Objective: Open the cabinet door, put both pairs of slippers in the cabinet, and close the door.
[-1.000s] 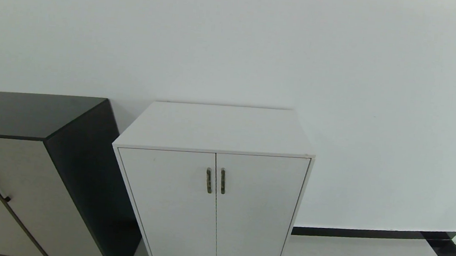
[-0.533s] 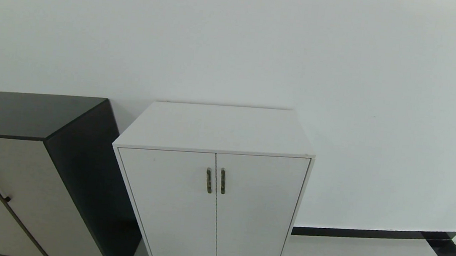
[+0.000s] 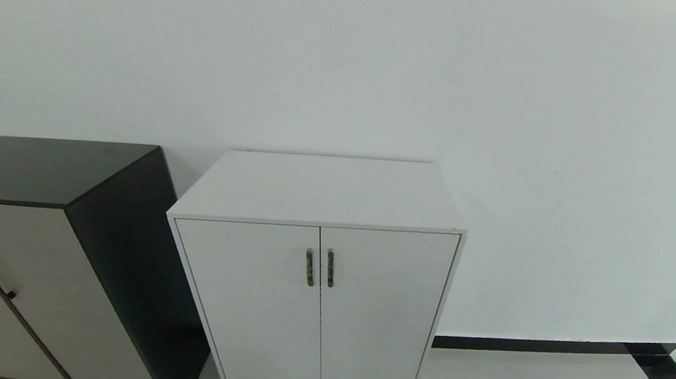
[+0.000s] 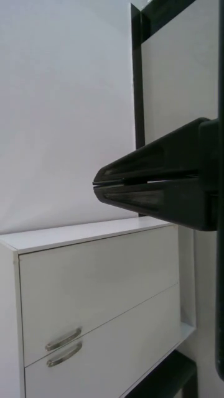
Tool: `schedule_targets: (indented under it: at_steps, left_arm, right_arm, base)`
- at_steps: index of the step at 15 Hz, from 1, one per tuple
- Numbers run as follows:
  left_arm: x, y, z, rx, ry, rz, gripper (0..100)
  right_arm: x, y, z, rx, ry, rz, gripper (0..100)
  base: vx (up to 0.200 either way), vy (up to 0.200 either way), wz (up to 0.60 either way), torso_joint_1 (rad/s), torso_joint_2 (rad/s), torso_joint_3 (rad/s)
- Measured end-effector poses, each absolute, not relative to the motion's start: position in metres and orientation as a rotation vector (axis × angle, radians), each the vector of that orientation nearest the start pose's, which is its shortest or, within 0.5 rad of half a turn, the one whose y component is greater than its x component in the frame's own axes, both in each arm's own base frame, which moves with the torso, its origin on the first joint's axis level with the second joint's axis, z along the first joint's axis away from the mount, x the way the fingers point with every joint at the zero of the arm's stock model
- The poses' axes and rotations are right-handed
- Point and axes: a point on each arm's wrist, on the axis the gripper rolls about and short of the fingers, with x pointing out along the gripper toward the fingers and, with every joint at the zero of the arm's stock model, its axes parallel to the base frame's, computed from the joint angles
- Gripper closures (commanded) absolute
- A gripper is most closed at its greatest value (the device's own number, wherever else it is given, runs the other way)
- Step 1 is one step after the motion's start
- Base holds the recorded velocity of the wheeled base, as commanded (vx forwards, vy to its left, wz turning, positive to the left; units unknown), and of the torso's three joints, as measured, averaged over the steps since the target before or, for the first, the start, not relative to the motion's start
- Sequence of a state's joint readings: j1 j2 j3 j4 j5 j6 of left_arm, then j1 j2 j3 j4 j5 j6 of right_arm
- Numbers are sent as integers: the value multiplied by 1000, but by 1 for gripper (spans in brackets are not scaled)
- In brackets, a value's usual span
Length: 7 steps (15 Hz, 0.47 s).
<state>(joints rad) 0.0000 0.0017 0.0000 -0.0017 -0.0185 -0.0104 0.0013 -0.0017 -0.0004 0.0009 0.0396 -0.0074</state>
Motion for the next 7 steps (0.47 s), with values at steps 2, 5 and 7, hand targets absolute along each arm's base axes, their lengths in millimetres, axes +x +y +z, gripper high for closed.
schedule_targets:
  at_steps: [2,5,7]
  left_arm:
    - [-23,0,76,-10,-1,-19,100]
    - [-23,0,76,-10,0,-19,100]
    - [-23,0,76,-10,0,-19,100]
  right_arm:
    - [-23,1,75,-7,-1,41,100]
    - [-23,1,75,-8,-2,40,100]
    - [-23,1,75,-8,-2,40,100]
  base:
    - [0,0,0,0,0,0]
    - [0,0,0,0,0,0]
    - [0,0,0,0,0,0]
